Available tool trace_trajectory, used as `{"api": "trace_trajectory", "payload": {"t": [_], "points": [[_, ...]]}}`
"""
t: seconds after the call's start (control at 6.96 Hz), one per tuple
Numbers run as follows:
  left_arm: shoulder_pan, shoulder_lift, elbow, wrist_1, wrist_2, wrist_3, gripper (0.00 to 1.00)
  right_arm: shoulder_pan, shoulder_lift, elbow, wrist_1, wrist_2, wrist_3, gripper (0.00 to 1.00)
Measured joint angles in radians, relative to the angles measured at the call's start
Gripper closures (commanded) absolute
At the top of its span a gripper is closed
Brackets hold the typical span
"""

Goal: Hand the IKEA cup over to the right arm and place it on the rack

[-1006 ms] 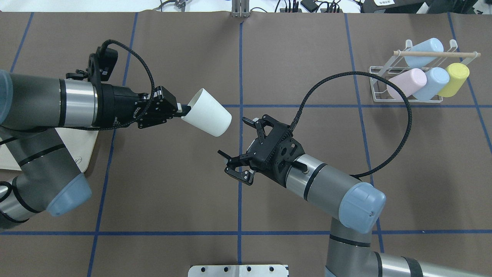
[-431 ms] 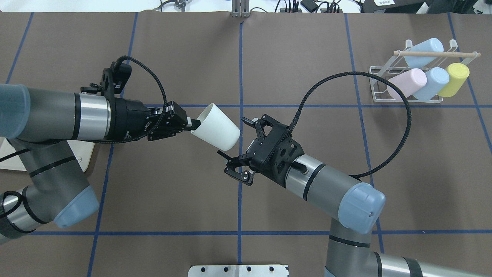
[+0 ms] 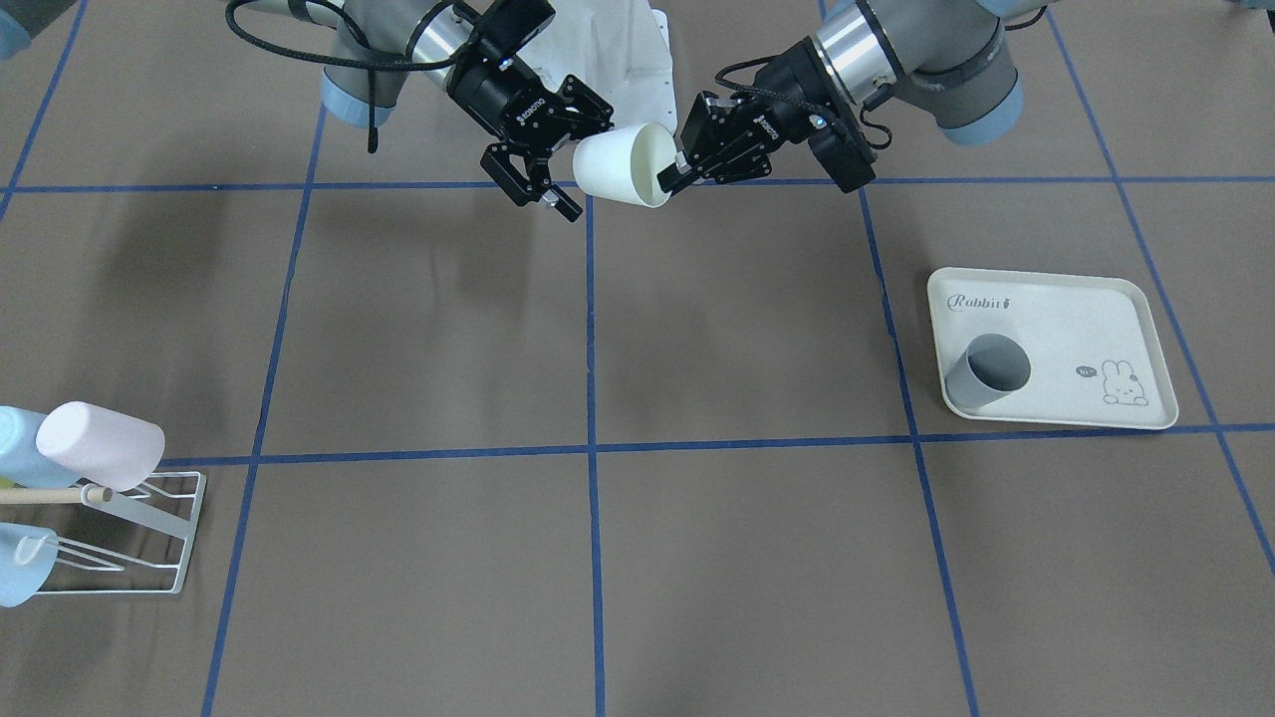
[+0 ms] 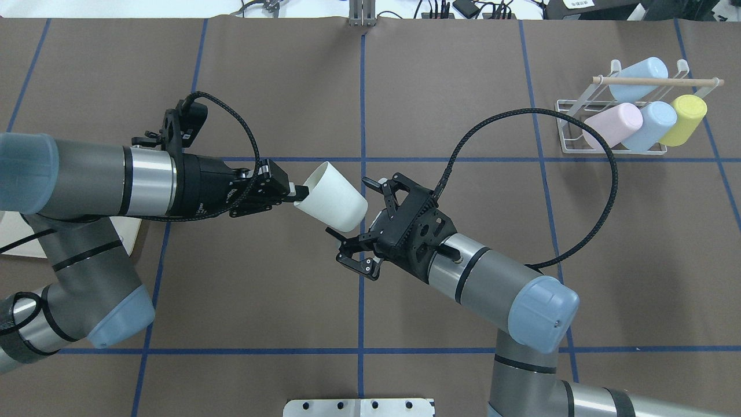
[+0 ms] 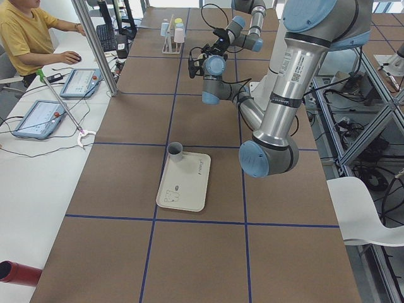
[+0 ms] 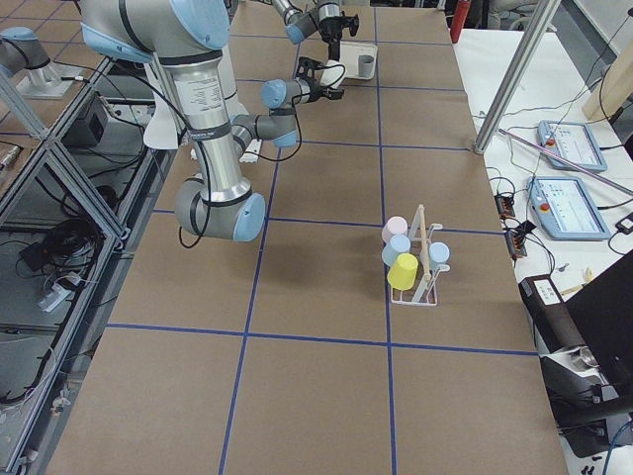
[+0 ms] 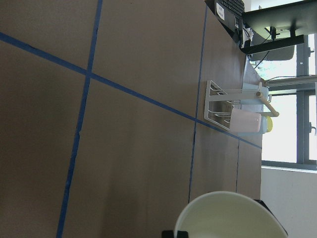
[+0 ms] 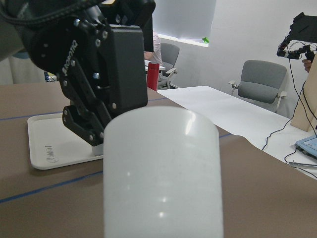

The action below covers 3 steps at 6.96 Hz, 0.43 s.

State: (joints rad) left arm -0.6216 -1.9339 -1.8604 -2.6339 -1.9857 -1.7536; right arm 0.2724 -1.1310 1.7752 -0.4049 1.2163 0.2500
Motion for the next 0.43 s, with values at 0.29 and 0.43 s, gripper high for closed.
{"api": "trace_trajectory", "payload": {"t": [0.29,0.43], "points": [[0.008,-0.011,0.014,0.0,0.009,0.0,1.0,-0.002,0.0,0.0,0.0,-0.001,0.0,0.02],[0.011,-0.017,0.021,0.0,0.012,0.0,1.0,-0.004,0.001,0.0,0.0,-0.001,0.0,0.09]]}}
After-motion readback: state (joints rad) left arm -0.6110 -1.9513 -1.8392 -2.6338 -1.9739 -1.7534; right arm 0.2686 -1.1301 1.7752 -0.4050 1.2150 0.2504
